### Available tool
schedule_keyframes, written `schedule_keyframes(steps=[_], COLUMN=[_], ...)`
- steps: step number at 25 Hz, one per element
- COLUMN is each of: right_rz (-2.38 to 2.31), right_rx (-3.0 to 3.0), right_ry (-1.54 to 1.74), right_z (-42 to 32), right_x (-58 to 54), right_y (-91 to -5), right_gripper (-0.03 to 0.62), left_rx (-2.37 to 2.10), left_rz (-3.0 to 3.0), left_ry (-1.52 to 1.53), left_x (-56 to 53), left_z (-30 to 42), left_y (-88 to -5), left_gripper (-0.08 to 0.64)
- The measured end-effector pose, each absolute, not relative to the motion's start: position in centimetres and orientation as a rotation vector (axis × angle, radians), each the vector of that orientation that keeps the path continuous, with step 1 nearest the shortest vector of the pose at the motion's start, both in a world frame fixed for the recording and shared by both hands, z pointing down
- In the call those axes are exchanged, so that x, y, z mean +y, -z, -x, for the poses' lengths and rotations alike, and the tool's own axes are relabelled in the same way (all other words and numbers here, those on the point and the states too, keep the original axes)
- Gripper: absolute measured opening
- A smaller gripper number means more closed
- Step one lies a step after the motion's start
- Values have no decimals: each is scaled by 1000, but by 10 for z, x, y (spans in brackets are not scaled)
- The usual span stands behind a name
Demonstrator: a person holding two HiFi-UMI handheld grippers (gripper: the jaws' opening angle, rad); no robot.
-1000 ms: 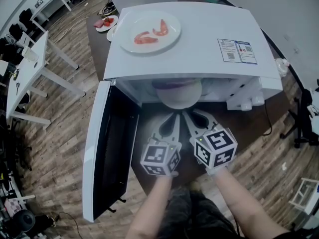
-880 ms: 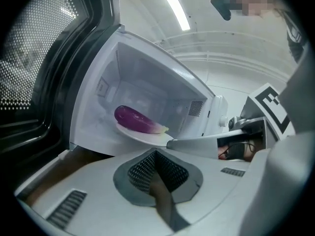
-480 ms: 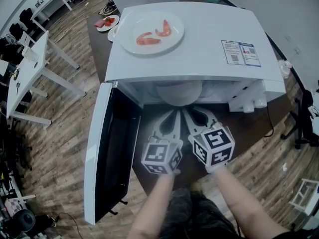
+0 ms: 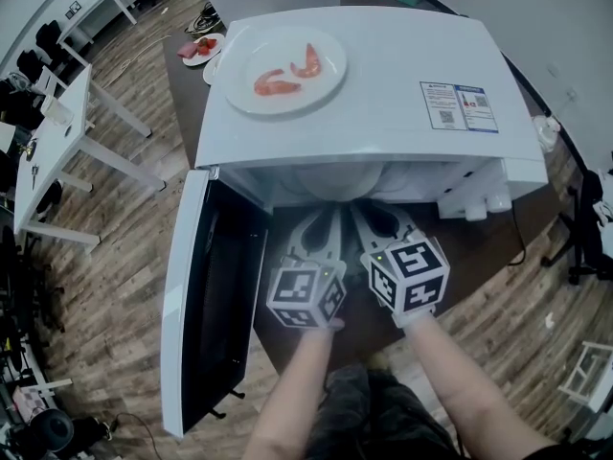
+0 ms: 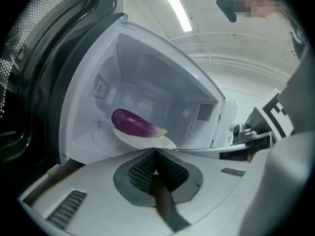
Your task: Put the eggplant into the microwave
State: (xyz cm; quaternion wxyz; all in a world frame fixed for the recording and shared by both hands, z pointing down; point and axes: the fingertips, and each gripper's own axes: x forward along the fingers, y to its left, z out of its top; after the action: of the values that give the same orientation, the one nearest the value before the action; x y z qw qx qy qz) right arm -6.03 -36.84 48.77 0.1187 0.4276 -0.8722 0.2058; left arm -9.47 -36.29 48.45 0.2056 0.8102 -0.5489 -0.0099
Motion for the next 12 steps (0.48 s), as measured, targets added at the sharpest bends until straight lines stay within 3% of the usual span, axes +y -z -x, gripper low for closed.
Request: schedule_keyframes(steps=[12], right_rz=[-1280], right_rx=[-2535], right_ry=[-639], right_z=[53], right_x=[-380], right_y=[-493], right_gripper=[3], left_rx=[-1527], left_rz=[-2255], left_ry=[23], left_x=[-378], left_z=[90], left_y=[-486], left_gripper=[0])
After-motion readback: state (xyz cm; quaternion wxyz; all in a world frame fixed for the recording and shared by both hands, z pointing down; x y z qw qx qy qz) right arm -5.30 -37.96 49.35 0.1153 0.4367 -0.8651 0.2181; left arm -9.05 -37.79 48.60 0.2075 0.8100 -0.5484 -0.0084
